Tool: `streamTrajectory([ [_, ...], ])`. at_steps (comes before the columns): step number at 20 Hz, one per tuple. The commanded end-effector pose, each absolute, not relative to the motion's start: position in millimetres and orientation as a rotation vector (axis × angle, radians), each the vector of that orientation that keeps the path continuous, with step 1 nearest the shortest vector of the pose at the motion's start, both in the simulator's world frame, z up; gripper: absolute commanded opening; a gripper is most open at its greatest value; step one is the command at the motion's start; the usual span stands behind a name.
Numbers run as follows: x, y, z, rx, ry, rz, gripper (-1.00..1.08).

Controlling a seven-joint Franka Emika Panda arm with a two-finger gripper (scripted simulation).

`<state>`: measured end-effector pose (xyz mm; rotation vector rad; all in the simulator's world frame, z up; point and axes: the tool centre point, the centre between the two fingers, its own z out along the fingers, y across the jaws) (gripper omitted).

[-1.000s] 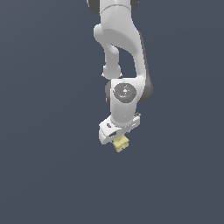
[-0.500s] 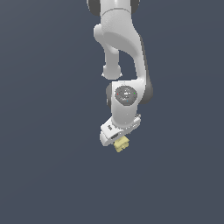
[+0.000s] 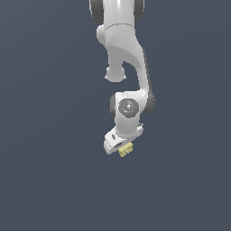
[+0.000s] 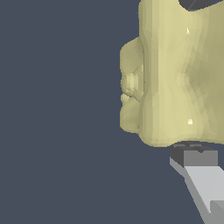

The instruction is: Pick up the object and move it to a goal position.

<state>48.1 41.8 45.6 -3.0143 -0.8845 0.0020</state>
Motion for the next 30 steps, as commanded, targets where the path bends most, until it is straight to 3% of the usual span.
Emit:
streamTrajectory([
  [1, 48.7, 42.1, 39.6, -3.014, -0.886, 0.000, 1.00],
  [4, 49.7, 42.2, 39.2, -3.014, -0.886, 0.000, 1.00],
  [5, 49.7, 42.2, 39.2, -3.014, -0.886, 0.000, -1.00],
  [20, 50.3, 43.7, 47.7, -3.014, -0.886, 0.000, -1.00],
  [30, 54.2, 56.5, 116.3, -3.014, -0.886, 0.000, -1.00],
])
